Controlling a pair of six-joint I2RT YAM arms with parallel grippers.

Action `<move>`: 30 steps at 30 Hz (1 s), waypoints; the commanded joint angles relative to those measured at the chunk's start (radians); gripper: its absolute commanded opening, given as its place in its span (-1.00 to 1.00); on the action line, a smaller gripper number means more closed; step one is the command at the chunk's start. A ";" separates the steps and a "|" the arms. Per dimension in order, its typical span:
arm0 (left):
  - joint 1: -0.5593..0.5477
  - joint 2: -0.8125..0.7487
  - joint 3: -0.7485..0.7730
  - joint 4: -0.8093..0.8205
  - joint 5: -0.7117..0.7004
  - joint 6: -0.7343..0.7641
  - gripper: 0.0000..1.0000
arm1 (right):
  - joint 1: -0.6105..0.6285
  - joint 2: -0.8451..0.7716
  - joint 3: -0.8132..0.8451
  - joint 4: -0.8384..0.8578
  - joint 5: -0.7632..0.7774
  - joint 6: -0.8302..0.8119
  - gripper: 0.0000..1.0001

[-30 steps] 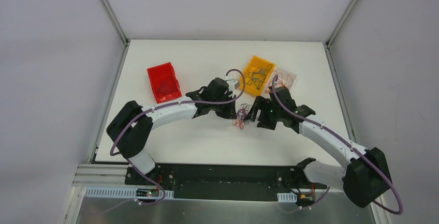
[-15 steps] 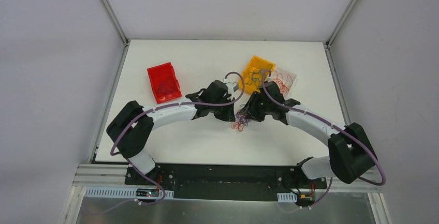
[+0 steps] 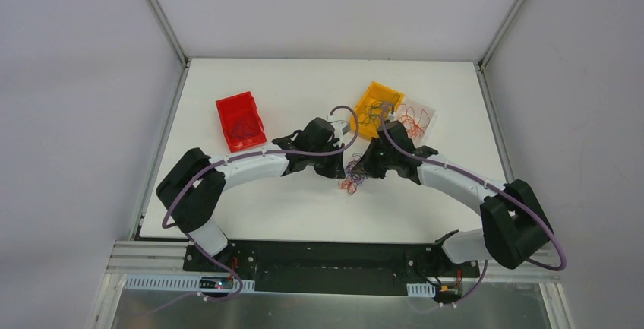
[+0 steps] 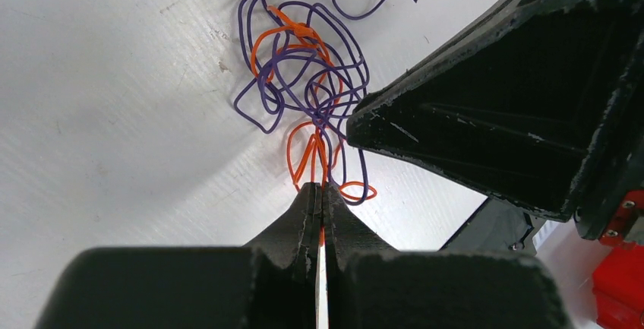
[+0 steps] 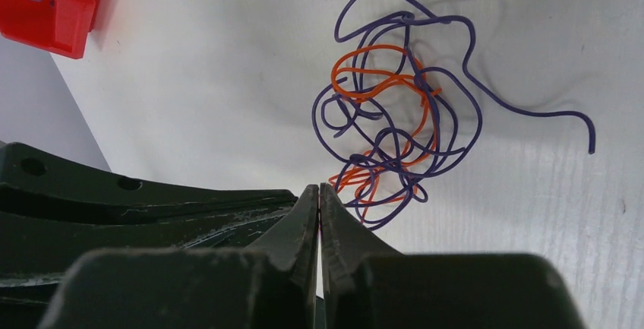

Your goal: Untangle the cables

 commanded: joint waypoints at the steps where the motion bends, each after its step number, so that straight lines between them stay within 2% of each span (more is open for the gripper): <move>1: -0.007 -0.041 -0.008 0.029 -0.011 0.000 -1.00 | 0.009 -0.041 -0.006 0.008 0.000 0.013 -1.00; 8: 0.022 -0.094 -0.054 -0.005 -0.062 0.001 -1.00 | -0.041 -0.164 0.001 -0.152 0.090 -0.078 -1.00; 18: 0.210 -0.316 -0.259 -0.089 -0.086 -0.028 -1.00 | -0.369 -0.433 -0.087 -0.317 0.151 -0.188 -1.00; 21: 0.225 -0.383 -0.287 -0.115 -0.113 -0.019 -1.00 | -0.399 -0.457 -0.100 -0.307 0.104 -0.200 -1.00; 22: 0.226 -0.396 -0.291 -0.112 -0.106 -0.018 -1.00 | -0.398 -0.450 -0.105 -0.281 0.043 -0.199 -1.00; 23: 0.226 -0.402 -0.292 -0.107 -0.087 -0.017 -1.00 | -0.397 -0.437 -0.110 -0.248 -0.032 -0.192 -0.81; 24: 0.226 -0.401 -0.287 -0.100 -0.068 -0.017 -1.00 | -0.388 -0.410 -0.111 -0.215 -0.102 -0.177 -0.36; 25: 0.226 -0.396 -0.280 -0.096 -0.047 -0.016 -1.00 | -0.368 -0.380 -0.101 -0.194 -0.137 -0.157 0.00; 26: 0.226 -0.388 -0.271 -0.093 -0.030 -0.017 -1.00 | -0.325 -0.350 -0.088 -0.185 -0.134 -0.142 0.16; 27: 0.226 -0.379 -0.264 -0.090 -0.018 -0.015 -1.00 | -0.272 -0.321 -0.068 -0.176 -0.104 -0.130 0.22; 30: 0.226 -0.368 -0.251 -0.079 -0.002 -0.020 -1.00 | -0.094 -0.238 -0.025 -0.108 -0.028 -0.068 0.31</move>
